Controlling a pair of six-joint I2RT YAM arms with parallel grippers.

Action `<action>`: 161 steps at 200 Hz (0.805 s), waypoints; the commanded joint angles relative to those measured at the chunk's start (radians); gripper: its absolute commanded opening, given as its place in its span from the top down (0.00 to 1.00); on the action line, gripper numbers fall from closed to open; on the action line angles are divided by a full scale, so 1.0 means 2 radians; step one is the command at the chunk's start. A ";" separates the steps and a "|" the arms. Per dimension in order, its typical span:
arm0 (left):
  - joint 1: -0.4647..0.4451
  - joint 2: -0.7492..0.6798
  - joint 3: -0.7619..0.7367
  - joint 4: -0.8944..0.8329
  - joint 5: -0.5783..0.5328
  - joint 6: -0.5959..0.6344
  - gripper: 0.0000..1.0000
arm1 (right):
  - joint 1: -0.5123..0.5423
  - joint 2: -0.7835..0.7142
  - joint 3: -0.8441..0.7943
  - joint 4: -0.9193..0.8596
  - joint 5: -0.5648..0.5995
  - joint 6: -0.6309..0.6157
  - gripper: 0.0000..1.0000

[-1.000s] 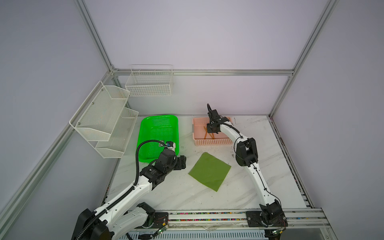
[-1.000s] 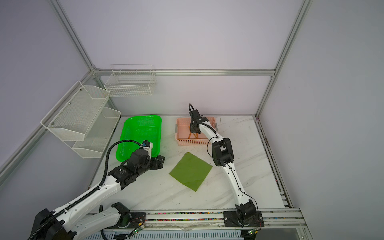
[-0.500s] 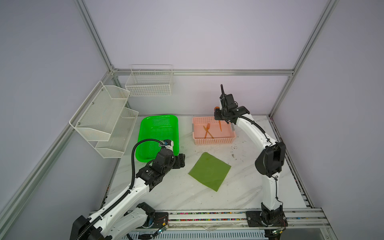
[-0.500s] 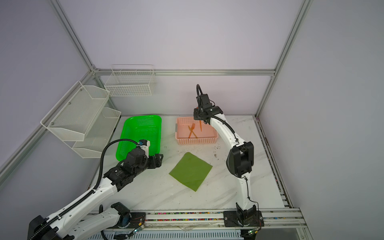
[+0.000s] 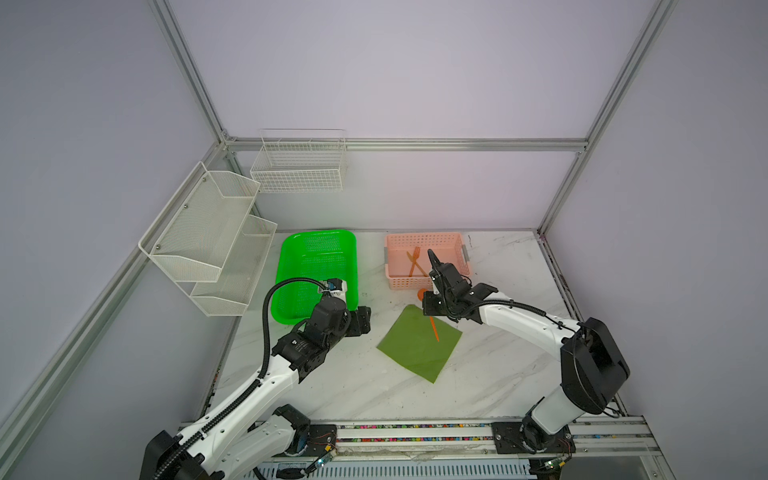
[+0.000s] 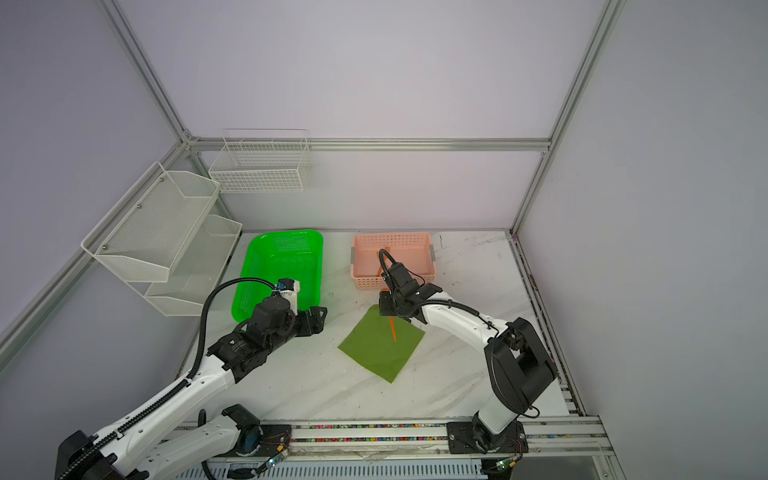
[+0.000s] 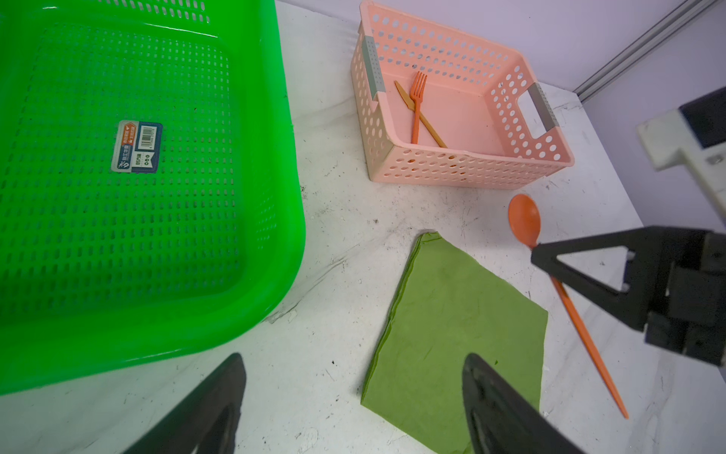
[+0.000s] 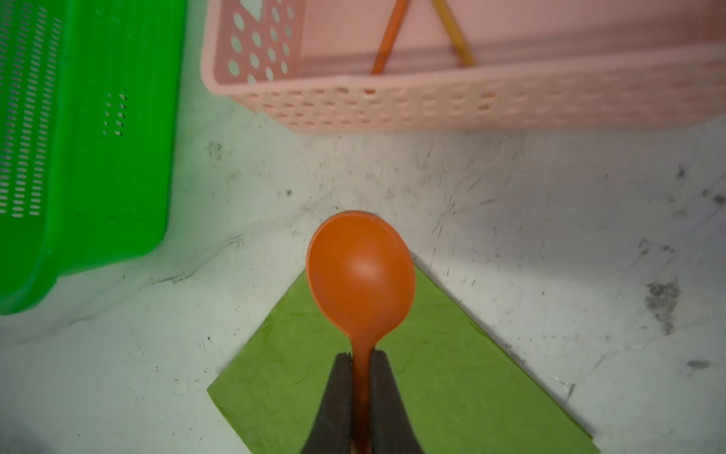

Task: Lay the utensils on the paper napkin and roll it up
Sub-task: 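Lower the orange spoon onto the green napkin and release it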

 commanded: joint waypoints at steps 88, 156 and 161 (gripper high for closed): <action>-0.001 -0.022 0.008 0.017 -0.004 -0.013 0.15 | 0.038 0.098 -0.047 0.128 0.005 0.047 1.00; 0.000 -0.022 0.008 0.013 -0.008 -0.011 0.15 | 0.038 0.098 -0.052 0.130 0.020 0.048 0.99; 0.000 -0.022 0.008 0.013 -0.008 -0.010 0.15 | 0.038 0.097 -0.053 0.129 0.021 0.048 0.99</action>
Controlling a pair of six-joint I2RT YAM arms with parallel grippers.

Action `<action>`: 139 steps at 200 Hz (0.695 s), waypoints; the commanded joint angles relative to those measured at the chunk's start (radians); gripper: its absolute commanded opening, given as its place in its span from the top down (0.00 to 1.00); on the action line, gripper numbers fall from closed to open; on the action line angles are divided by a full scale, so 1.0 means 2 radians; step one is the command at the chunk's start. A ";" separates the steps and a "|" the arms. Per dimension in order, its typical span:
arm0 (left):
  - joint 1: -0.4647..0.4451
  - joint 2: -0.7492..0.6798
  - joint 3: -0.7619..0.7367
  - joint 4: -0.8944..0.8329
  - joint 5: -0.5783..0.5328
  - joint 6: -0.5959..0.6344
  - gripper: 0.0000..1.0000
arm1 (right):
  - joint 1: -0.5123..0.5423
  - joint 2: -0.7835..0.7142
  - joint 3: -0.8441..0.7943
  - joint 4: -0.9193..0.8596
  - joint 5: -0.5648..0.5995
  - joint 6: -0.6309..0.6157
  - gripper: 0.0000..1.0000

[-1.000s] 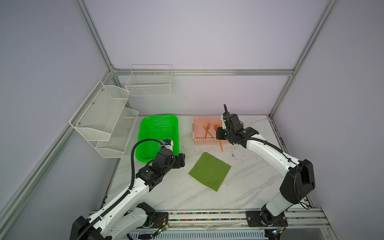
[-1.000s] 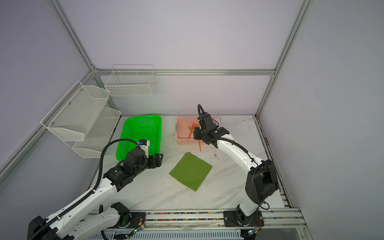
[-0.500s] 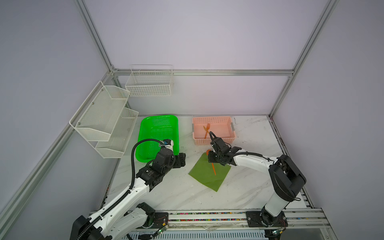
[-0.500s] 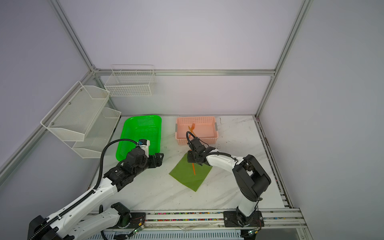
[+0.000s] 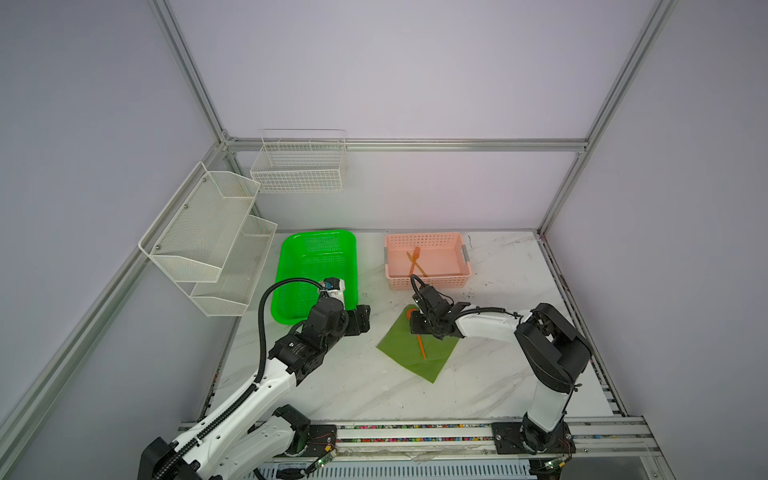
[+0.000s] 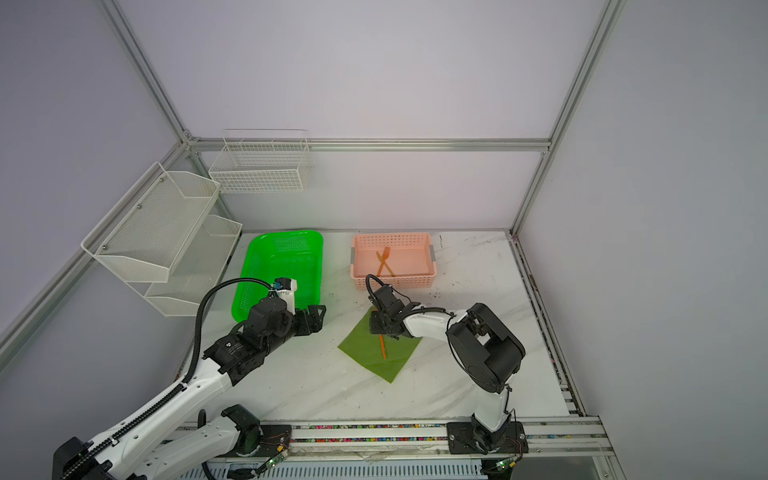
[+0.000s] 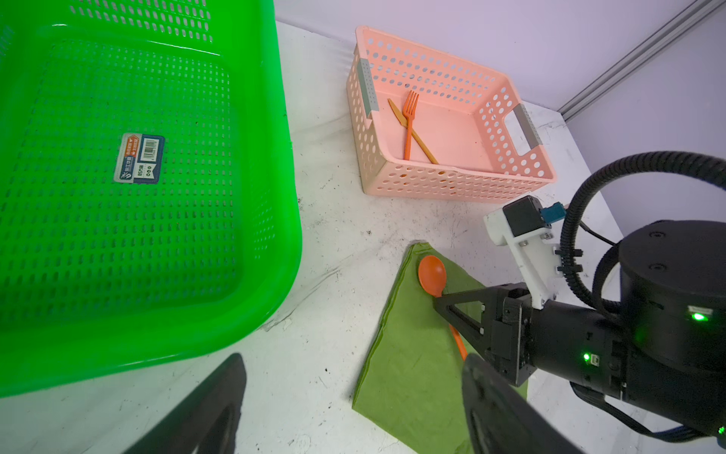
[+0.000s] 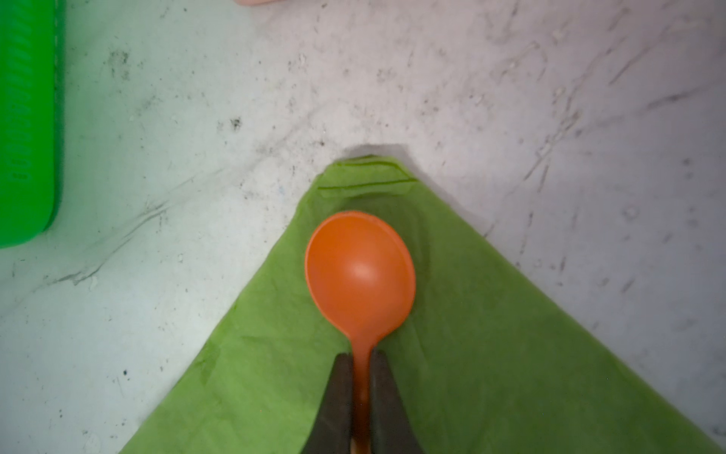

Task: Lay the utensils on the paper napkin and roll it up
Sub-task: 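Lower the orange spoon onto the green napkin and release it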

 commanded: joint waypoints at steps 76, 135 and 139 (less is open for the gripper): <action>0.000 -0.001 0.008 0.013 -0.003 -0.006 0.15 | 0.001 0.001 -0.009 0.006 0.022 0.008 0.94; 0.000 0.000 0.008 0.015 -0.003 -0.005 0.15 | 0.005 -0.003 0.002 -0.005 0.029 0.000 0.79; 0.000 0.001 0.008 0.015 -0.003 -0.006 0.15 | 0.006 -0.002 0.002 -0.004 0.029 0.000 0.78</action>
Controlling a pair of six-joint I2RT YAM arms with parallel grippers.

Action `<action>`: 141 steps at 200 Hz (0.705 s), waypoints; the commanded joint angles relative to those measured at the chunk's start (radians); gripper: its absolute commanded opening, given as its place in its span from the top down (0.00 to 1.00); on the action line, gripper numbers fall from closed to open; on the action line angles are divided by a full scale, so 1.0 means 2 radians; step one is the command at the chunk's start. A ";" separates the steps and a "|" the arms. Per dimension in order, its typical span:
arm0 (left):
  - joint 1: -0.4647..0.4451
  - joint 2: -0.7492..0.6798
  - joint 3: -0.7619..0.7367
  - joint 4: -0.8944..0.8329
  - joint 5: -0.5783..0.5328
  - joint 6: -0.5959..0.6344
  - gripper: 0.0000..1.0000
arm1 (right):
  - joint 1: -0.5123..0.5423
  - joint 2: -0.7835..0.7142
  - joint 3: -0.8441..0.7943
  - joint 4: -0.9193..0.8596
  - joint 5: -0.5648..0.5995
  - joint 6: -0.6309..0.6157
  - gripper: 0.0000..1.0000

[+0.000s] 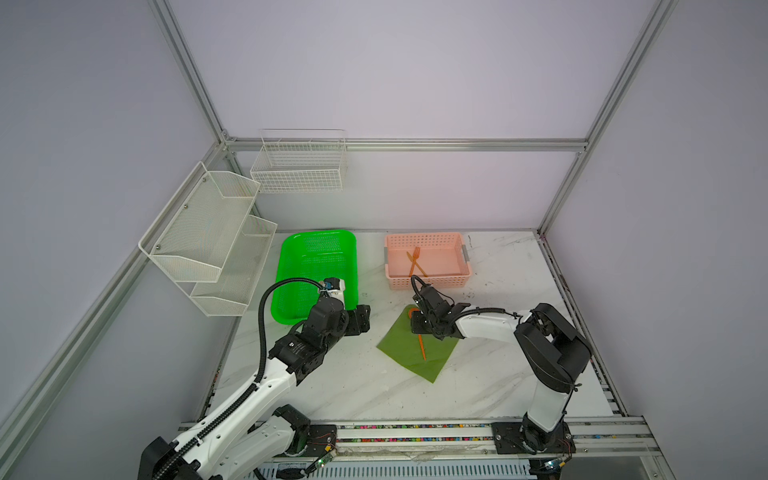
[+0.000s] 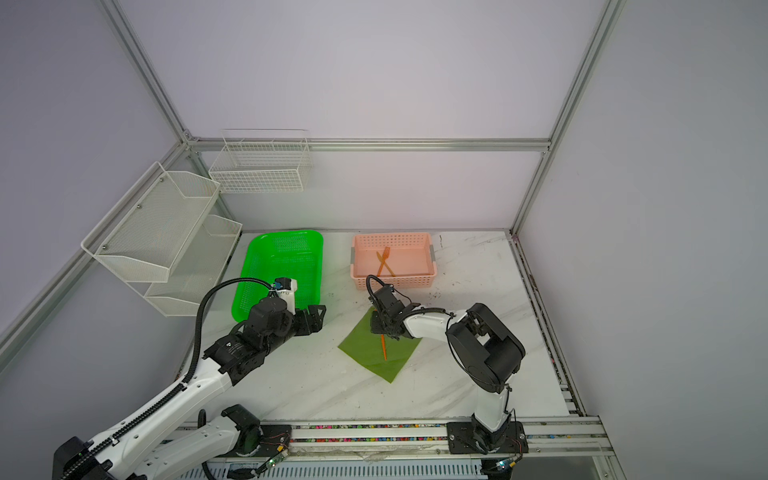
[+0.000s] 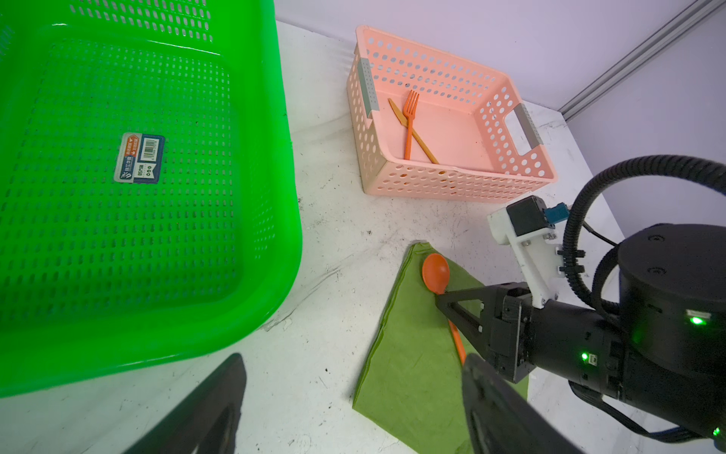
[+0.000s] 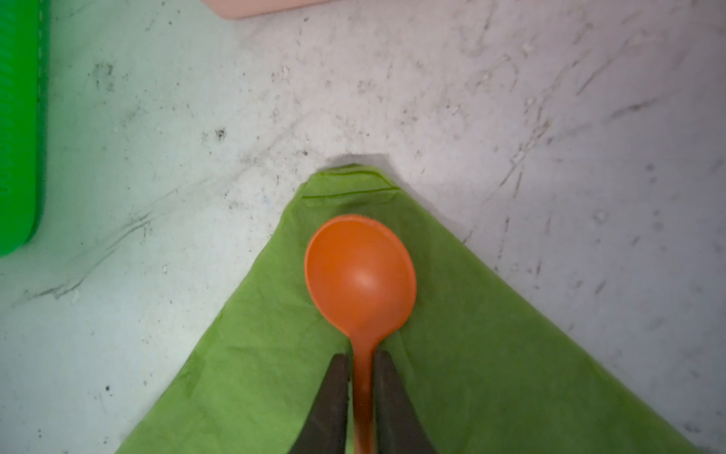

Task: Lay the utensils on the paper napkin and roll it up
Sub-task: 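Lower the orange spoon onto the green napkin and release it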

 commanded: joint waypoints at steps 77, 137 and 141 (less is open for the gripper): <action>0.000 0.000 0.006 0.016 -0.003 -0.004 0.15 | 0.008 0.001 0.019 -0.015 0.020 -0.003 0.83; 0.000 -0.001 0.003 0.016 -0.006 -0.003 0.15 | 0.009 0.020 0.036 -0.024 0.032 -0.008 0.88; -0.001 -0.001 0.003 0.017 -0.006 -0.002 0.15 | 0.009 0.020 0.037 -0.026 0.033 -0.008 0.88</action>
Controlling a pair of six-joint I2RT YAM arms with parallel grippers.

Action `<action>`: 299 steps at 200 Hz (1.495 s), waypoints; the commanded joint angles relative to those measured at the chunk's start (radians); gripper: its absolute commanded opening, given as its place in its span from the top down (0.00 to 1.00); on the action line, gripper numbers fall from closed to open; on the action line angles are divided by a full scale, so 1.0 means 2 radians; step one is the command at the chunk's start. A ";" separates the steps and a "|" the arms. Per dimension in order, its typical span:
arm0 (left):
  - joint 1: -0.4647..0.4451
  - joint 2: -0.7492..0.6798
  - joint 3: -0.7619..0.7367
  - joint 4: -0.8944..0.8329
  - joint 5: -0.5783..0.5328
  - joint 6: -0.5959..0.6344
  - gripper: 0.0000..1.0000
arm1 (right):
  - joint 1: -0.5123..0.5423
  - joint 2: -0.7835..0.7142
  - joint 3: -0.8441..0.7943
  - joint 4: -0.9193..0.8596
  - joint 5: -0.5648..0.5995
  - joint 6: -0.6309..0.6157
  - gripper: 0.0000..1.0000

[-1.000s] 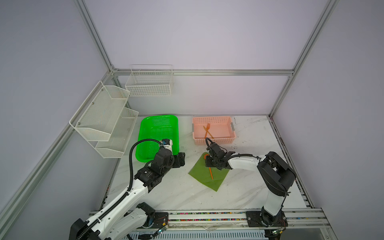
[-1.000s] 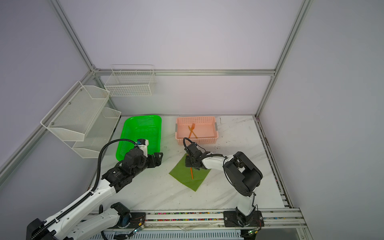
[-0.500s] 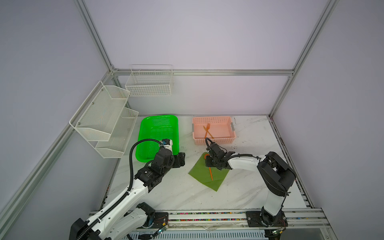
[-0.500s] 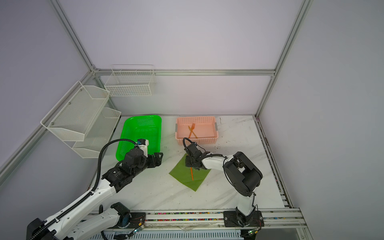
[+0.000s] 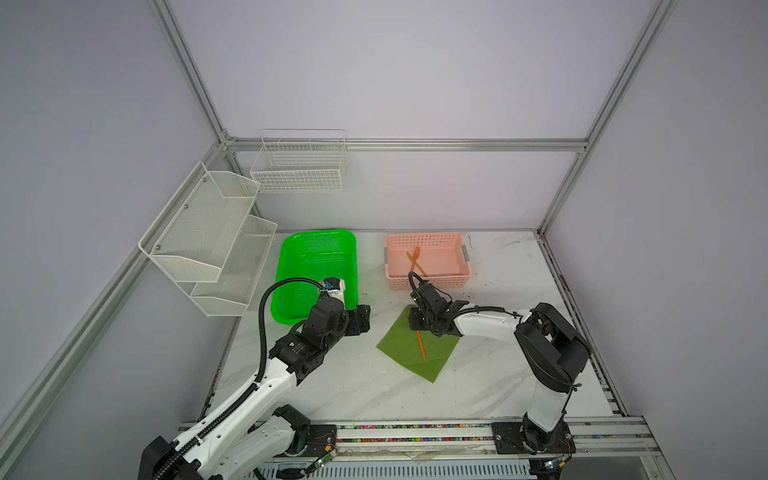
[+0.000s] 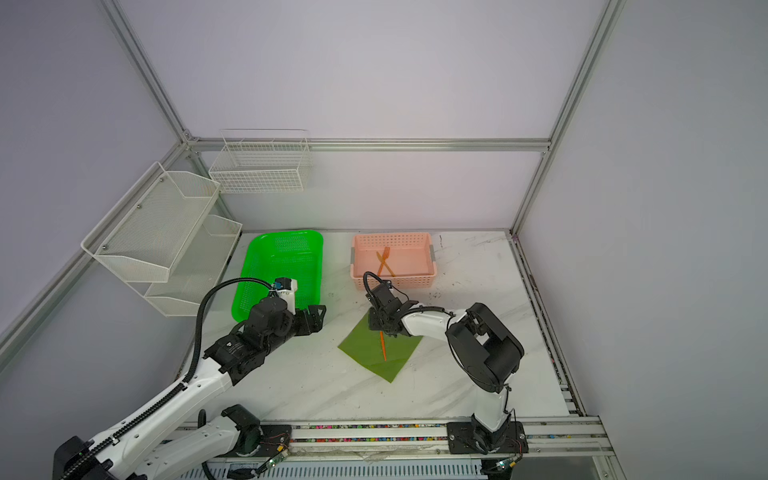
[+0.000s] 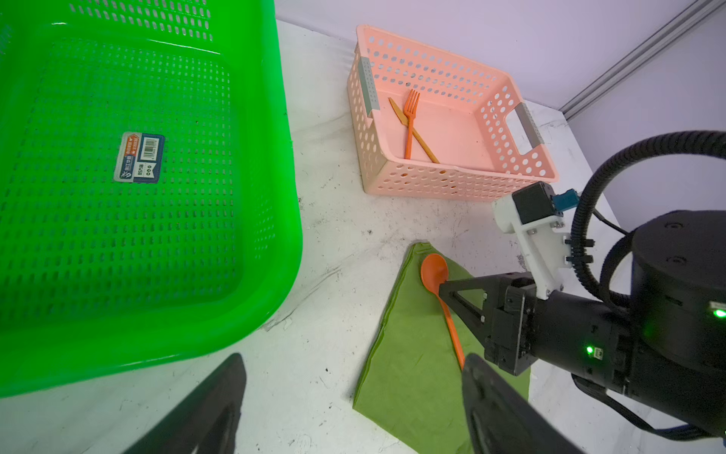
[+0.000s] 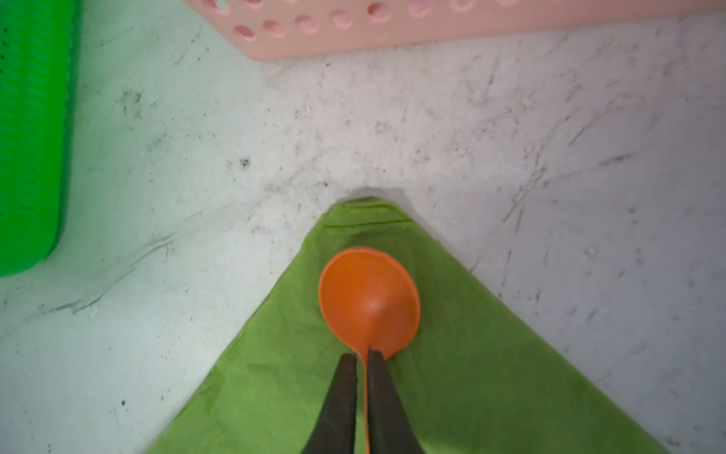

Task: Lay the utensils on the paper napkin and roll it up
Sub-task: 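Lower the orange spoon onto the green napkin and release it, then move the right gripper into the pink basket while the left arm rises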

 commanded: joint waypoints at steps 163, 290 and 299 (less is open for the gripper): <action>0.000 -0.005 -0.004 0.014 -0.010 0.000 0.15 | 0.040 -0.007 0.011 -0.070 0.075 0.002 0.80; -0.001 0.033 0.064 0.048 -0.002 0.042 0.16 | 0.012 -0.022 0.164 -0.135 0.101 -0.056 0.60; -0.001 0.063 0.095 0.057 0.006 0.060 0.15 | -0.005 -0.018 0.182 -0.134 0.090 -0.063 0.59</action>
